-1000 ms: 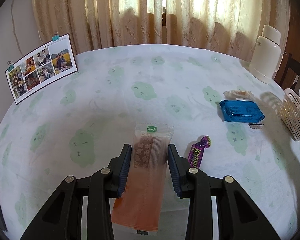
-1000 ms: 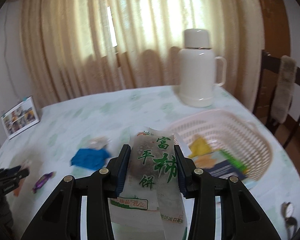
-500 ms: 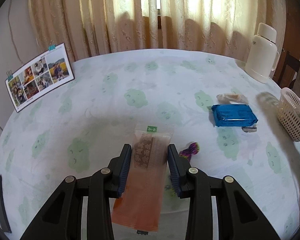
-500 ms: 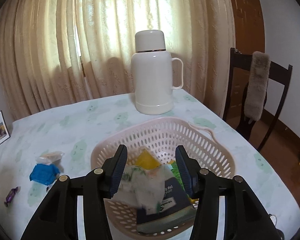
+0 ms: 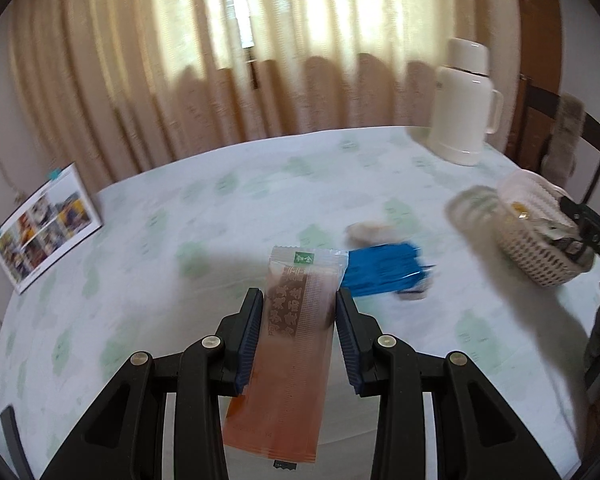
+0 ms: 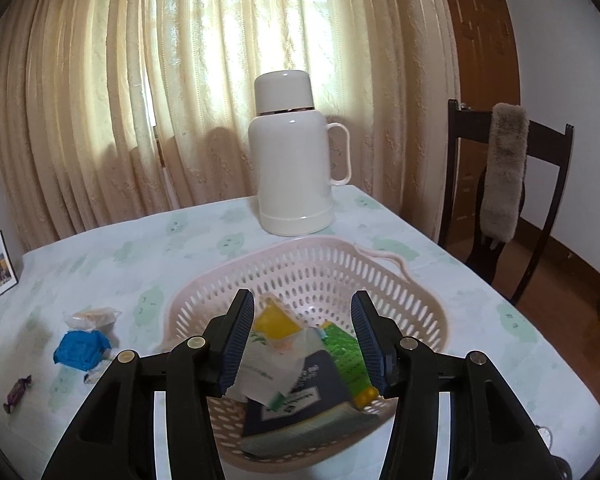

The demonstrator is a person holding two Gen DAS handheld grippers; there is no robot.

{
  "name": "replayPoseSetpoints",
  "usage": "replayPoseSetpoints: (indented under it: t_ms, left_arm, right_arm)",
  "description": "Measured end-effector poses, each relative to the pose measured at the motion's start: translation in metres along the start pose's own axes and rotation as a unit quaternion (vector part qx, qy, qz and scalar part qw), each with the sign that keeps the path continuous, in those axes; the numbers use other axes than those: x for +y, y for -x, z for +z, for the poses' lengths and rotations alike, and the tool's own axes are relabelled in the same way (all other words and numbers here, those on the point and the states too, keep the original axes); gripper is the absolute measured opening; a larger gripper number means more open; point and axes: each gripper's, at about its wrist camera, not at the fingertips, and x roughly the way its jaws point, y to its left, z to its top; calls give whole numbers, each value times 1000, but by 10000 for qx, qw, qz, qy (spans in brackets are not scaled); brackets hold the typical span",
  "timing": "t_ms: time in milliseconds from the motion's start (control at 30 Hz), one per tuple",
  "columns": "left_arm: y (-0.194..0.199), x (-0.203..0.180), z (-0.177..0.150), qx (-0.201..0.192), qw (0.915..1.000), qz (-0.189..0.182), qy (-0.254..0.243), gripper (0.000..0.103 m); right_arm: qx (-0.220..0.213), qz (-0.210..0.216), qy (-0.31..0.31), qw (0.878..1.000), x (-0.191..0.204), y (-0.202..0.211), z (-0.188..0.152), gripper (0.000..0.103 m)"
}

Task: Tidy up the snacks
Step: 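Carry the orange pastry bag into the basket and open the left gripper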

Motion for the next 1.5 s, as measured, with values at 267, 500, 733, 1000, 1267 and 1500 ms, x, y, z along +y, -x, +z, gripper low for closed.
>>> replayPoseSetpoints:
  t_ms: [267, 500, 733, 1000, 1267, 1500]
  left_arm:
    - [-7, -57, 31, -49, 9977, -613, -284, 34]
    - [-19, -107, 56, -24, 9912, -1232, -487, 34]
    - [-36, -149, 79, 137, 9822, -1799, -530, 34]
    - [-53, -187, 93, 232, 9767, -2050, -587, 41]
    - [-58, -175, 94, 180, 9789, -2015, -302, 70]
    - [-58, -154, 85, 251, 9832, -1793, -231, 70]
  right_arm:
    - [-236, -8, -560, 9982, -25, 11, 3, 59]
    - [-365, -33, -807, 9961, -33, 20, 3, 59]
    - [-326, -85, -1056, 9938, -44, 20, 3, 60]
    - [-291, -51, -1114, 9933, -45, 20, 2, 60]
    - [-260, -38, -1136, 9932, -45, 20, 0, 60]
    - [-229, -39, -1093, 9937, -44, 19, -1, 60]
